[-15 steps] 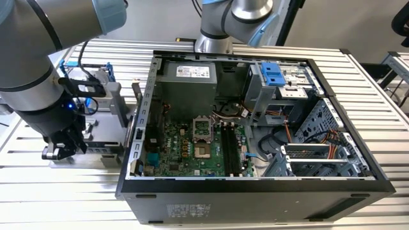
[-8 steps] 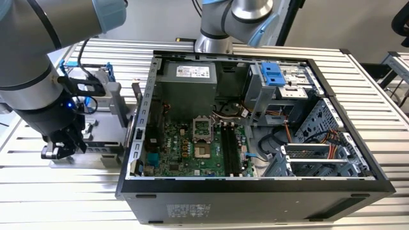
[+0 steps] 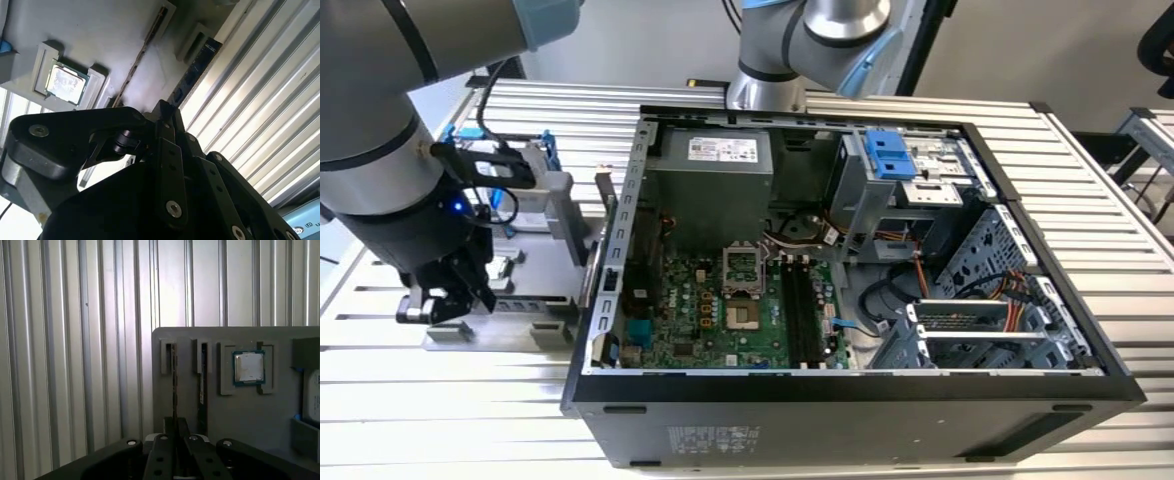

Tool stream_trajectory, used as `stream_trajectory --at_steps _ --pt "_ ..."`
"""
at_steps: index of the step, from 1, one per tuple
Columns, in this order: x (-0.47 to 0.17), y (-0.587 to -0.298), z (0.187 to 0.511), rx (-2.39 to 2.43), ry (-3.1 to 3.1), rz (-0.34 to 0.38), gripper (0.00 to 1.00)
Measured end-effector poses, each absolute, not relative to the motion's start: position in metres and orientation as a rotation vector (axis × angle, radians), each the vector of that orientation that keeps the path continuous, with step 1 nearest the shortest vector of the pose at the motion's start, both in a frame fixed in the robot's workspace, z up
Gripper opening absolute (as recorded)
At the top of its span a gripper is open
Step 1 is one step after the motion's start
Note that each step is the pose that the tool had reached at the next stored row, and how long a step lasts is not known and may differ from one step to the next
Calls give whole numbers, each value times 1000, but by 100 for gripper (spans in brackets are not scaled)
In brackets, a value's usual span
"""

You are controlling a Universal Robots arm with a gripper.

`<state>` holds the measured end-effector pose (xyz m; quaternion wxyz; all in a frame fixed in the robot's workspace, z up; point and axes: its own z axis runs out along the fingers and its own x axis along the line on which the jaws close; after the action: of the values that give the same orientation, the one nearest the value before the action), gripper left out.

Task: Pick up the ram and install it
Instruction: 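Pick up the ram and move it above insertion slot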

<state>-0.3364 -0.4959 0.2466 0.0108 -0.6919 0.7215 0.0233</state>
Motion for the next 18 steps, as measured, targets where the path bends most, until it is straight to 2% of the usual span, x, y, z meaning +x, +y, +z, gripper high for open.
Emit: stream_trajectory --at_steps 18 --pt "-337 -495 293 -2159 2251 72 0"
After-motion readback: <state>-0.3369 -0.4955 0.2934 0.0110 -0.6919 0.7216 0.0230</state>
